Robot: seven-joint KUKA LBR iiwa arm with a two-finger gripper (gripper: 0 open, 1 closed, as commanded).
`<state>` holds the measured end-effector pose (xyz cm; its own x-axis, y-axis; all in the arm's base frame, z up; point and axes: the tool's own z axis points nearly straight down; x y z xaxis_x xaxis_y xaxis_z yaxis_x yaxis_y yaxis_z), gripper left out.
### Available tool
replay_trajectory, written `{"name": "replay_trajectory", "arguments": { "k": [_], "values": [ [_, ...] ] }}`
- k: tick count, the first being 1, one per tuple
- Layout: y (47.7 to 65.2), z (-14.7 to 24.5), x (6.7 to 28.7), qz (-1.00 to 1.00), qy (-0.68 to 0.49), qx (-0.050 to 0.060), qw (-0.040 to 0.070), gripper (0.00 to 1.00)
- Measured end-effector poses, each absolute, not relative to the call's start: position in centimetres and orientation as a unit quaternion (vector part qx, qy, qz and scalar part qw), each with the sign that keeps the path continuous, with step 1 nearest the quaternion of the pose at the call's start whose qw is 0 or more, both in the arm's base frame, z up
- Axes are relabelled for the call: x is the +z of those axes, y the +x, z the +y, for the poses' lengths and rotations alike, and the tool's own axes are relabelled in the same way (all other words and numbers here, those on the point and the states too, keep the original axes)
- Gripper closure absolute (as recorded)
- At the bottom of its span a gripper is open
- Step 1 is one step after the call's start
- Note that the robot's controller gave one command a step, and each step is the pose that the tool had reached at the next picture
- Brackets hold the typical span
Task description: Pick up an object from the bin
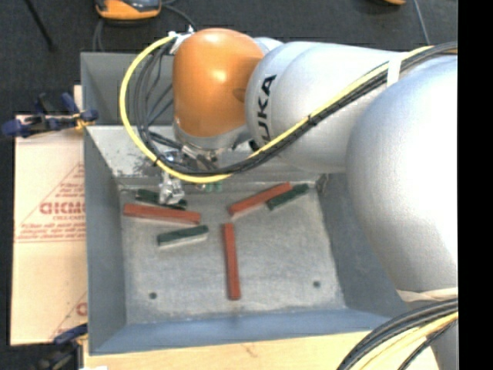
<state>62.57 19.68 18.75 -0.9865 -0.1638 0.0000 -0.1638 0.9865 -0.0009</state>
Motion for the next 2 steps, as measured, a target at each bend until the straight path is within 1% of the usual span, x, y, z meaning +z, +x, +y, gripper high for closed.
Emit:
{"name": "replay_trajectory", "arguments": {
  "k": [1,2],
  "values": [
    [55.57,23.16,14.11,0.997,-0.071,0.0,-0.003,0.0],
    [55.85,23.09,14.43,0.998,-0.07,0.001,0.001,0.0]
  ]
}}
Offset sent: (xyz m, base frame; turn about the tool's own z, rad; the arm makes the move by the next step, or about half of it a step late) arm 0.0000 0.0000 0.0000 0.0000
